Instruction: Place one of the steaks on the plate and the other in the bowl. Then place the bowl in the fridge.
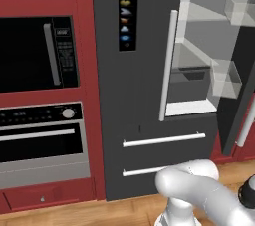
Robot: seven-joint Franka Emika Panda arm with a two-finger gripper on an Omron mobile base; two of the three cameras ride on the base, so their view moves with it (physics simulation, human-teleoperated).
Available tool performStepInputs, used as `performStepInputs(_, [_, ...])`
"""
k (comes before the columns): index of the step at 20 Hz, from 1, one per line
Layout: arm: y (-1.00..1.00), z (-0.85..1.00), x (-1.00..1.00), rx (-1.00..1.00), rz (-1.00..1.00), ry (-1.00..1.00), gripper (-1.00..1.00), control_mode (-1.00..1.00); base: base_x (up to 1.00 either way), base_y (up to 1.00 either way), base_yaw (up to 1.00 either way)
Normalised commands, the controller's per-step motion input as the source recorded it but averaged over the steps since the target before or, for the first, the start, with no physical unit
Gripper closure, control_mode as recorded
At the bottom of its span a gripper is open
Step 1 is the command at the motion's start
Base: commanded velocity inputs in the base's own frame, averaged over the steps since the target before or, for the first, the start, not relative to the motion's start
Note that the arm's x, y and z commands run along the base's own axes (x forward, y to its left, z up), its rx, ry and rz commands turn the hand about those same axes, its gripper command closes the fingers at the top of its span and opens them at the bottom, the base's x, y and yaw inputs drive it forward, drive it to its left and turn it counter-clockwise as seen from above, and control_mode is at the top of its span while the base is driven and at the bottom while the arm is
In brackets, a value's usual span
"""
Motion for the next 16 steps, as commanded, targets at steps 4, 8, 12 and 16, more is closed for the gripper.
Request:
performStepInputs(4, [0.88,0.23,-0.70,-0.22,-0.28,-0.38,-1.00,-1.00,0.00,0.00,0.00])
performStepInputs(8, [1.00,0.52,0.00,-0.37,-0.04,-0.05,-1.00,-1.00,0.00,0.00,0.00])
performStepInputs(12, [1.00,0.20,-0.26,-0.36,-0.13,0.00,-1.00,-1.00,0.00,0.00,0.00])
performStepInputs(16, [1.00,0.01,-0.21,-0.39,-0.19,0.00,-1.00,-1.00,0.00,0.00,0.00])
